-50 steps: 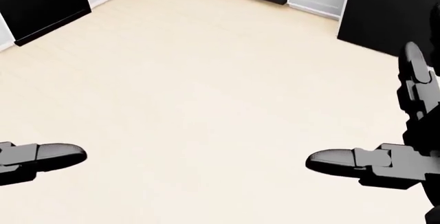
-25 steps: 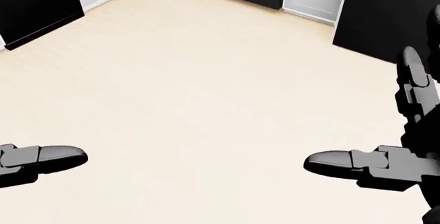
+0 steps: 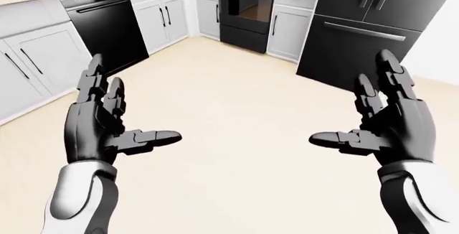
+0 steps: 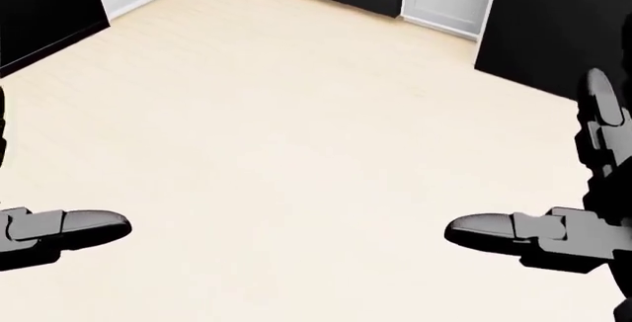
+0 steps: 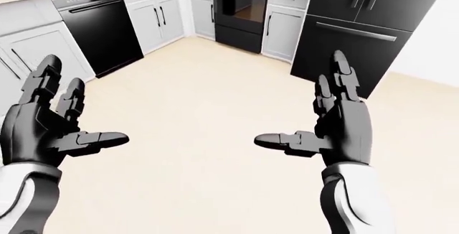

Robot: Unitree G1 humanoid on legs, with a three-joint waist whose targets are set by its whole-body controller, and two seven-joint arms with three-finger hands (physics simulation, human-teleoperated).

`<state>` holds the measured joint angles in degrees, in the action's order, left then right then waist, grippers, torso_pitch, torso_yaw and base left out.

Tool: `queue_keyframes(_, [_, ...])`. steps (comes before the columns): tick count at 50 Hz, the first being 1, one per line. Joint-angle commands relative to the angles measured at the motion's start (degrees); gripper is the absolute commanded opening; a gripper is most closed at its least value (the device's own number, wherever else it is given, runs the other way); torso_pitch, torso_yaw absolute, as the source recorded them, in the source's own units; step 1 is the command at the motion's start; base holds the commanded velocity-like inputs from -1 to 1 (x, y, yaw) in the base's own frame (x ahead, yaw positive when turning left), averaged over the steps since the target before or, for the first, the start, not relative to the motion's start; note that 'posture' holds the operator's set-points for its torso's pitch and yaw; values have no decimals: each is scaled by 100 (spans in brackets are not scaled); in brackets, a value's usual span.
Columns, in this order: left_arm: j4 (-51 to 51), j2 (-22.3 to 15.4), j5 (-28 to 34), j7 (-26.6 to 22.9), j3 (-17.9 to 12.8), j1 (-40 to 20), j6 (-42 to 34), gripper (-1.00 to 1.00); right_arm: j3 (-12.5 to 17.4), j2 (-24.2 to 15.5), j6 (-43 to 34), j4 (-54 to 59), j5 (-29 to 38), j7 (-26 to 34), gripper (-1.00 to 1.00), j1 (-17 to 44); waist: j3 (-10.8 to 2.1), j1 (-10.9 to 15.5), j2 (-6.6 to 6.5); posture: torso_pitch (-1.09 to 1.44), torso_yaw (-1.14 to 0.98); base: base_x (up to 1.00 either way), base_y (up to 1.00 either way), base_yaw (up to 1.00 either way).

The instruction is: Navigate to the stove.

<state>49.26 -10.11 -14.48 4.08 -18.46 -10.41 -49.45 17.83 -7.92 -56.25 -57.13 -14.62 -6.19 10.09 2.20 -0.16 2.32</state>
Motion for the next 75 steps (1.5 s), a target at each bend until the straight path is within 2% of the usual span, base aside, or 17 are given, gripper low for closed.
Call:
queue_keyframes(1, [195, -73, 69, 28, -104, -134, 221, 100, -57, -35, 205, -209, -46, 36, 100, 143, -82, 31, -12, 0, 0, 17, 0, 0])
queue_keyframes(6, [193, -68, 66, 14, -127, -129, 234, 100, -69, -39, 180, -244, -48, 28, 100, 147, 13, -16, -350, 0, 0, 18, 0, 0])
queue_keyframes(9, [178, -62, 87, 7, -122, -122, 258, 100, -87, -21, 250, -187, 25, 60, 100, 92, -81, -31, -782, 0, 0, 18, 0, 0])
queue_keyframes(10, [181, -62, 87, 7, -123, -123, 254, 100, -85, -20, 253, -186, 25, 63, 100, 90, -58, 36, -563, 0, 0, 18, 0, 0])
queue_keyframes(18, [175, -71, 58, 10, -166, -139, 244, 100, -88, 0, 250, -195, -3, 44, 100, 108, -51, 92, -310, 0, 0, 18, 0, 0])
queue_keyframes(22, [145, -73, 69, 13, -146, -132, 275, 100, -84, -4, 230, -203, -14, 40, 100, 115, -123, 105, 183, 0, 0, 18, 0, 0])
queue_keyframes(23, [160, -76, 60, 16, -156, -139, 252, 100, -94, -3, 261, -186, -2, 43, 100, 96, -94, 40, -46, 0, 0, 18, 0, 0])
queue_keyframes(25, [127, -76, 68, 13, -146, -138, 283, 100, -111, -1, 311, -149, 13, 55, 100, 77, -86, 38, 55, 0, 0, 18, 0, 0])
queue_keyframes(31, [228, -87, 3, 33, -215, -135, 180, 100, -120, 17, 315, -182, 34, 65, 100, 36, -2, -5, -256, 0, 0, 18, 0, 0])
queue_keyframes(35, [211, -83, -11, 35, -209, -116, 193, 100, -112, 24, 346, -178, 45, 77, 100, 26, -169, -74, -705, 0, 0, 18, 0, 0])
queue_keyframes(43, [222, -77, 0, 31, -177, -104, 196, 100, -97, 15, 301, -195, 41, 70, 100, 51, -42, 75, -366, 0, 0, 18, 0, 0])
queue_keyframes(48, [194, -71, 6, 31, -153, -134, 191, 100, -112, 7, 302, -163, 38, 63, 100, 83, -180, 134, 112, 0, 0, 18, 0, 0])
queue_keyframes(56, [237, -70, 14, 47, -134, -138, 151, 100, -107, -4, 354, -114, 46, 79, 100, 68, -6, 12, -205, 0, 0, 18, 0, 0])
queue_keyframes(60, [254, -71, 9, 40, -150, -132, 141, 100, -101, 6, 348, -126, 44, 79, 100, 61, -106, -42, -697, 0, 0, 18, 0, 0])
queue_keyframes(69, [233, -59, 39, 31, -138, -115, 181, 100, -79, 7, 319, -149, 21, 69, 100, 65, -50, 82, -357, 0, 0, 18, 0, 0])
queue_keyframes(73, [235, -56, 36, 31, -149, -120, 169, 100, -68, 7, 303, -160, -9, 57, 100, 63, -139, 111, 136, 0, 0, 18, 0, 0])
queue_keyframes(75, [227, -59, 35, 28, -151, -121, 173, 100, -75, 4, 320, -149, -4, 60, 100, 52, -90, 46, 36, 0, 0, 18, 0, 0])
